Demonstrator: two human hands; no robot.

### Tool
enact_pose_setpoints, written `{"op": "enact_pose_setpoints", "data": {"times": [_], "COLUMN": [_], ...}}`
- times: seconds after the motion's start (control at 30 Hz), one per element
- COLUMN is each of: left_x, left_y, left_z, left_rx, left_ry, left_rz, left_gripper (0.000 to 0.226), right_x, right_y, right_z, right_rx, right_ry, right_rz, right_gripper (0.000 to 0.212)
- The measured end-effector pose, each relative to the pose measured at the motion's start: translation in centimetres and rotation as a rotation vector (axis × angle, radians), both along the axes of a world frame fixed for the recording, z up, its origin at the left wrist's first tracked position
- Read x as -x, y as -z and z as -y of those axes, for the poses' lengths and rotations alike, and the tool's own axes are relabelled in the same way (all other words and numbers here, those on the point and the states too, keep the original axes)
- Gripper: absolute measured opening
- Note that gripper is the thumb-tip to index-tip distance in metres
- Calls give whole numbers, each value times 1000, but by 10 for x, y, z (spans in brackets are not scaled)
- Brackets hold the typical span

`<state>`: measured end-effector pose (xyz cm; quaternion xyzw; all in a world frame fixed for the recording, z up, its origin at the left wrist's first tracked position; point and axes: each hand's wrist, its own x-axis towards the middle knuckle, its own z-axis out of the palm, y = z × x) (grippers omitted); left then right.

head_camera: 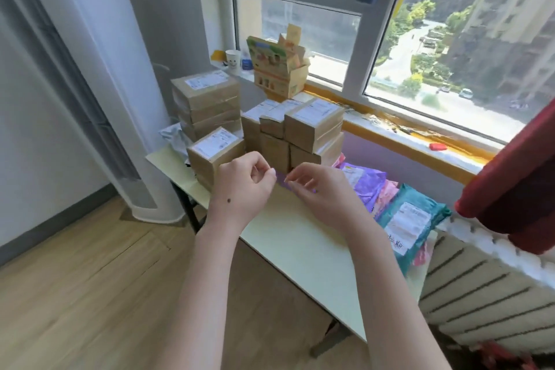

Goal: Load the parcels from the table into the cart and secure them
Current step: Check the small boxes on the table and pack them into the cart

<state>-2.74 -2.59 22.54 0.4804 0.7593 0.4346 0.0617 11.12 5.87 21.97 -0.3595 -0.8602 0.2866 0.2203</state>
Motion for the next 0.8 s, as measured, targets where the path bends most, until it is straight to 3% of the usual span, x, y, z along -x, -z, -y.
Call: {"op": "enact_pose_setpoints", "data": {"times": [0.33, 0.8], "left_x": [86, 286], "left_y": [9, 14], "left_z": [-13, -42], "left_rx": [2, 54], "left_ry": [-132, -35], "left_rz": [39, 54], "left_gripper": [19, 19], "right_x": [100, 292], "right_y": [5, 12], "right_z": [-21, -31], "right_rx": [22, 113], "right_ry": [-145, 9], "right_rz": [19, -53], "right_gripper": [11, 13]}}
